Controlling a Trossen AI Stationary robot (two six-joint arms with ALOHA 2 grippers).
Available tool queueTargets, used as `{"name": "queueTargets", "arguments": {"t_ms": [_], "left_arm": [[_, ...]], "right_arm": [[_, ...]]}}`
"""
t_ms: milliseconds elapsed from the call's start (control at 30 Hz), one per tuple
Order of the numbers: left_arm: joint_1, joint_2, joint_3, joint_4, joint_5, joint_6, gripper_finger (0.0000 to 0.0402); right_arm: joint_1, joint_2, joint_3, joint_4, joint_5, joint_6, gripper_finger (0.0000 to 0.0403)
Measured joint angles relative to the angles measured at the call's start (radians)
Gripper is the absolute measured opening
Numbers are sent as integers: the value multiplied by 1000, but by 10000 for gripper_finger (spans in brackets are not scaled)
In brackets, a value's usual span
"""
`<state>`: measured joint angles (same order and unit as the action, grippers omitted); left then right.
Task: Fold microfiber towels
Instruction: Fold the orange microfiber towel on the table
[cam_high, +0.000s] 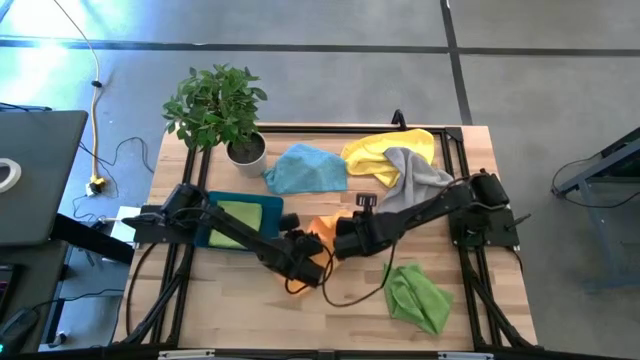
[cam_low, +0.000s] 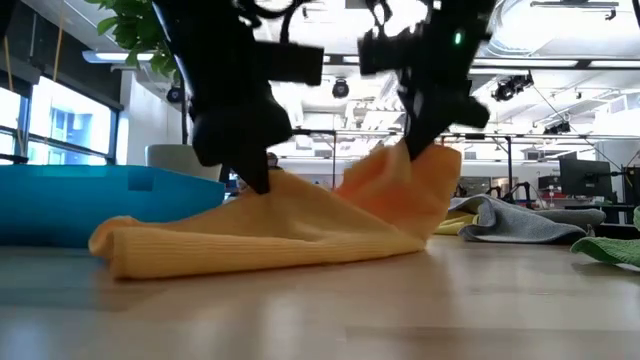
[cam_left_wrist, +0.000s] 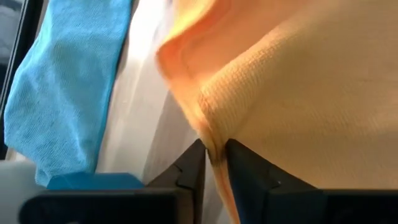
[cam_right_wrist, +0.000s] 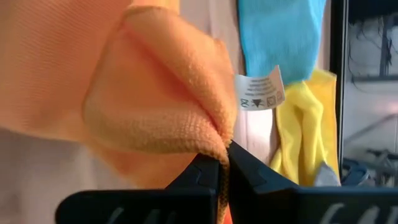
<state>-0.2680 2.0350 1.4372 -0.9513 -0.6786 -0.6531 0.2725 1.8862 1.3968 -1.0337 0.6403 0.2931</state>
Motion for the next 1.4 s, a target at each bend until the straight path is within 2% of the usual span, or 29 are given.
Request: {"name": "queueTargets", "arguments": {"t_ms": [267,400,700,833,933,1200,1400], "left_arm": [[51,3,-2,-19,16,31,134],[51,2,-1,-23,19,32,152],[-122,-63,4,-109,167,34,137],[-208,-111,4,-140,222,-19,127],[-259,-149,4,-153,229,-69,122],[-352,-240,4,-160,217,-130,109],[-421,-283,4,-160,248,-140,100]], "right_arm": [[-61,-37,-37,-27,13,13,0],[-85,-63,-38,-46,-10,29,0],[-68,-67,-35,9,-215,94,0],[-63,-67,-13,21,-323,253,0],[-65,-67,5,66,-396,339,0],[-53,-67,10,304,-507,378,0],[-39,-67,10,439,-545,491,1]]}}
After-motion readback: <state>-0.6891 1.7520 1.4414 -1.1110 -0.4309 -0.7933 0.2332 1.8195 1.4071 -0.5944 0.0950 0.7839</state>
